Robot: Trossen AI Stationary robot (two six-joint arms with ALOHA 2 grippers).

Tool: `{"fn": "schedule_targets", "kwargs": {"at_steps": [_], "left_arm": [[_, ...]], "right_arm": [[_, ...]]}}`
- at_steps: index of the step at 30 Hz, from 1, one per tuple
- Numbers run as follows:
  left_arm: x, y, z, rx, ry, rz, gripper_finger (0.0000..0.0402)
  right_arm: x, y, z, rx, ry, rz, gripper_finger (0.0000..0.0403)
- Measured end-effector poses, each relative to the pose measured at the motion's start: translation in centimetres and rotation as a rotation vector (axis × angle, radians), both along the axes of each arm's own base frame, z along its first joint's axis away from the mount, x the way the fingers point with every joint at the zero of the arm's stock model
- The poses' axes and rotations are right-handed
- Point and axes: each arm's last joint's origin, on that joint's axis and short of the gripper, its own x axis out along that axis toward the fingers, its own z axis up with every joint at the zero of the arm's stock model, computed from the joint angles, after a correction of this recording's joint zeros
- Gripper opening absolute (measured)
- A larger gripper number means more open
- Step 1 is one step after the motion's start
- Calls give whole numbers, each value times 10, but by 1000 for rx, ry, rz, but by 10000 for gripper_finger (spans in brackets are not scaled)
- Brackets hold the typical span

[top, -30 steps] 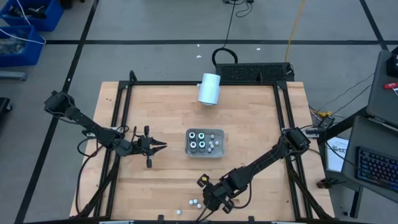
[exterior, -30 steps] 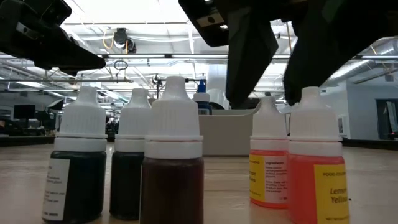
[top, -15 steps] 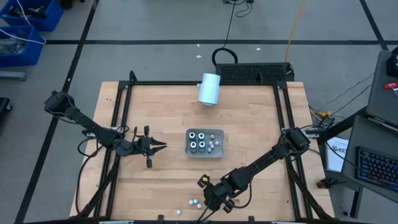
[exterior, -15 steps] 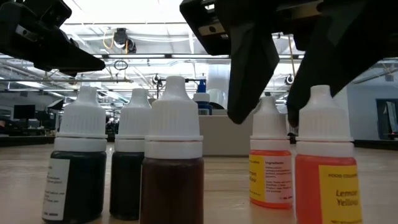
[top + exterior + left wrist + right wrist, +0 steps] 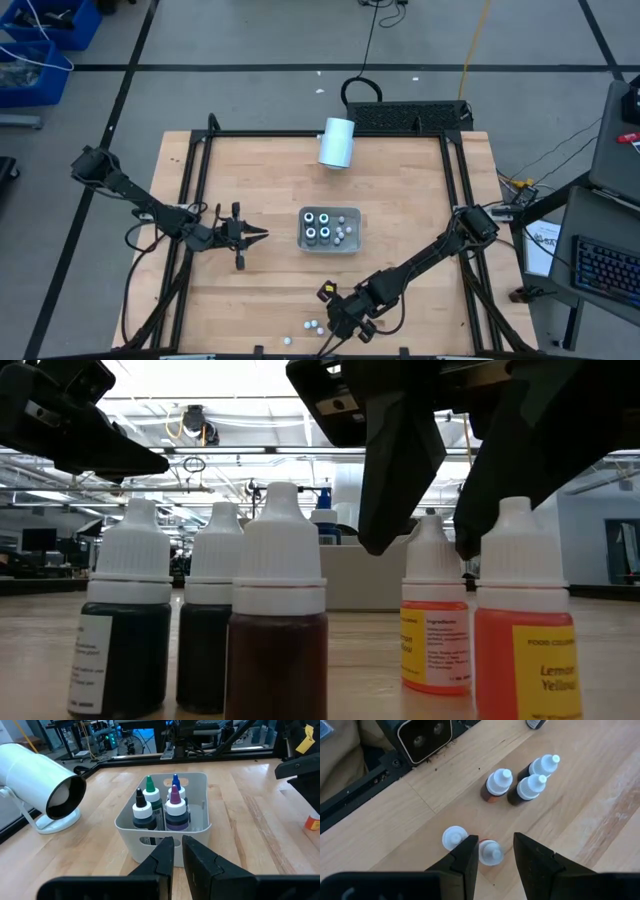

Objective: Pick & Place food coloring
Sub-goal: Put the small yellow food coloring bottle into the gray bin

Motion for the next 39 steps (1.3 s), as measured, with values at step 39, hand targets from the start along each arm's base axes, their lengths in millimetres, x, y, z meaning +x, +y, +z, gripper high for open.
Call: {"fn": "schedule_targets", "kwargs": {"at_steps": [39], "left_arm": [[0, 0, 0, 2, 3, 0, 47]], "right_arm": [[2, -13, -10, 77, 59, -34, 116]]}}
